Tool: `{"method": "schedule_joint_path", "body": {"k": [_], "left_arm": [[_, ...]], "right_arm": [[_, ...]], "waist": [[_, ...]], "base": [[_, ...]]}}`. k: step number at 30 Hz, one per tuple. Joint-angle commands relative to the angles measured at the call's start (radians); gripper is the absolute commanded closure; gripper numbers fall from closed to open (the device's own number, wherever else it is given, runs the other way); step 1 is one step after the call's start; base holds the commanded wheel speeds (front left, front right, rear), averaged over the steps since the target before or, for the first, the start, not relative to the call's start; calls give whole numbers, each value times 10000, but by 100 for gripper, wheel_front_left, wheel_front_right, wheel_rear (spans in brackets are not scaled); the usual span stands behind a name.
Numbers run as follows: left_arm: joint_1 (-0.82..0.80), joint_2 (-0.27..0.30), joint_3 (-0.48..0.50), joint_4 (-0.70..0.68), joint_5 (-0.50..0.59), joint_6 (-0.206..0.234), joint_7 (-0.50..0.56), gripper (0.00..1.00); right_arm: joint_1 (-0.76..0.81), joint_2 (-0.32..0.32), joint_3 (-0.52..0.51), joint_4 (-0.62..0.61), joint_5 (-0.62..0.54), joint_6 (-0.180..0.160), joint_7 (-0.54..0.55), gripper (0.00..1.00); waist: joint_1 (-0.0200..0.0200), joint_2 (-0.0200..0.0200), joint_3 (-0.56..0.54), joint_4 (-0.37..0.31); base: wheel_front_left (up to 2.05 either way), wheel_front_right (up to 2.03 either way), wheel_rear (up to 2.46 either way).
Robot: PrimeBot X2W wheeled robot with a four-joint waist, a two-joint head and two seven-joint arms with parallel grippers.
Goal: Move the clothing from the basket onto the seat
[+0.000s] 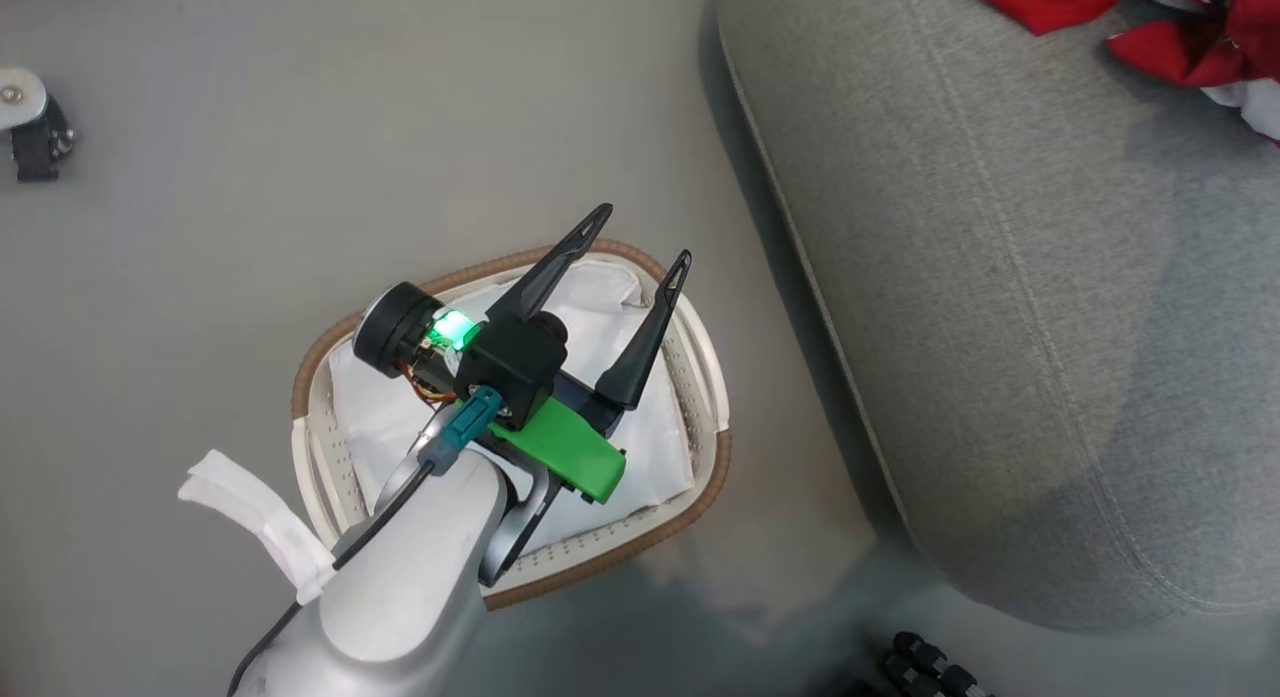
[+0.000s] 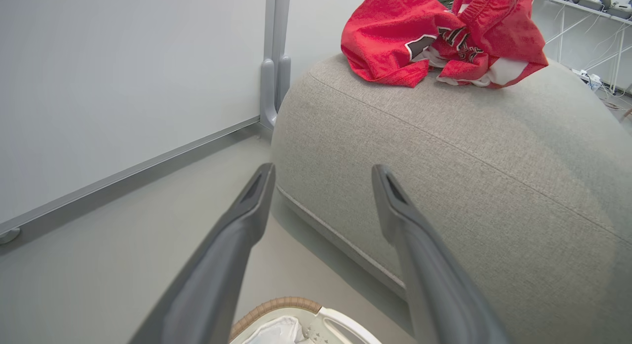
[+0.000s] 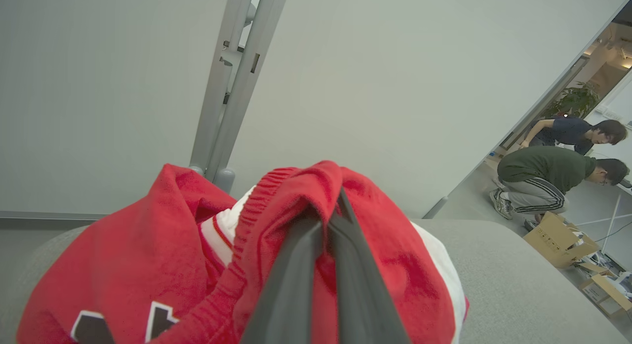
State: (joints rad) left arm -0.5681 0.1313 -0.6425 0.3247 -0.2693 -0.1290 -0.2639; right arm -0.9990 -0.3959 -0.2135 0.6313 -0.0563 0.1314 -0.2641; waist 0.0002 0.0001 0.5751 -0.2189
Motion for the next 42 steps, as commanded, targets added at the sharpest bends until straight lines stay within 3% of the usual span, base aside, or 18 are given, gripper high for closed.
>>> {"method": "schedule_joint_path", "body": {"k": [1,9,10,12,13,21,31,42], "left_arm": [[-156,33,92,-73,110,-30,-8,0],[194,-102,170,-34,198,-30,-8,0],[235,-122,176,-32,175,-30,-8,0],[259,-164,187,-26,105,-30,-8,0],[285,-173,195,-18,76,-30,-8,0],[702,-225,336,145,-184,-31,-8,0],[1425,-364,1273,4,-465,-31,-8,0],[2965,-620,3337,-1,-304,103,-8,0]], "right_arm": [[119,82,-38,142,-91,-14,-3,100],[542,386,-141,430,-327,-14,-3,97],[610,410,-126,373,-351,-14,-3,88],[727,397,-100,255,-440,-14,-4,61],[801,405,-87,214,-459,-14,-3,0],[1605,489,190,-5,-647,-14,-3,0],[2555,511,1049,-403,-576,-14,-3,0],[3781,1726,1804,-1230,-6,-14,-4,0]], "waist": [[-2,-1,1031,920],[-2,-1,1020,906],[-2,-1,939,883],[-2,-1,771,856],[-2,-1,680,843],[-2,-1,-492,715],[-2,-1,-2297,784],[-2,-1,-4182,1232]], "base": [[0,0,0],[0,0,0],[0,0,0],[0,0,0],[0,0,0],[0,0,0],[0,0,0],[0,0,0]]}}
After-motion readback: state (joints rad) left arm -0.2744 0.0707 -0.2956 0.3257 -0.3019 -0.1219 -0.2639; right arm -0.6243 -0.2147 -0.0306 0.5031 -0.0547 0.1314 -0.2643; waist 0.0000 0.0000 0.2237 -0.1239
